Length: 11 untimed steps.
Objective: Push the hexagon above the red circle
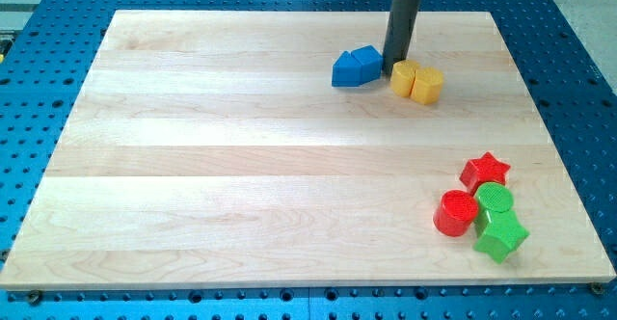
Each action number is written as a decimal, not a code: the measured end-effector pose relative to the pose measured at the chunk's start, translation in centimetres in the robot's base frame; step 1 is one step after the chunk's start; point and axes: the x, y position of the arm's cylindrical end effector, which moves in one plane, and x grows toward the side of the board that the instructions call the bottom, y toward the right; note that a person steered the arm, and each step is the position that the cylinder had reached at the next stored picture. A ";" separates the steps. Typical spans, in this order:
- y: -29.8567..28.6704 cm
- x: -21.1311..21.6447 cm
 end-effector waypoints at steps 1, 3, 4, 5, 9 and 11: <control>-0.2 1.3; -0.9 -0.5; 2.1 -0.1; 2.6 5.4; 9.1 11.5; 3.0 14.8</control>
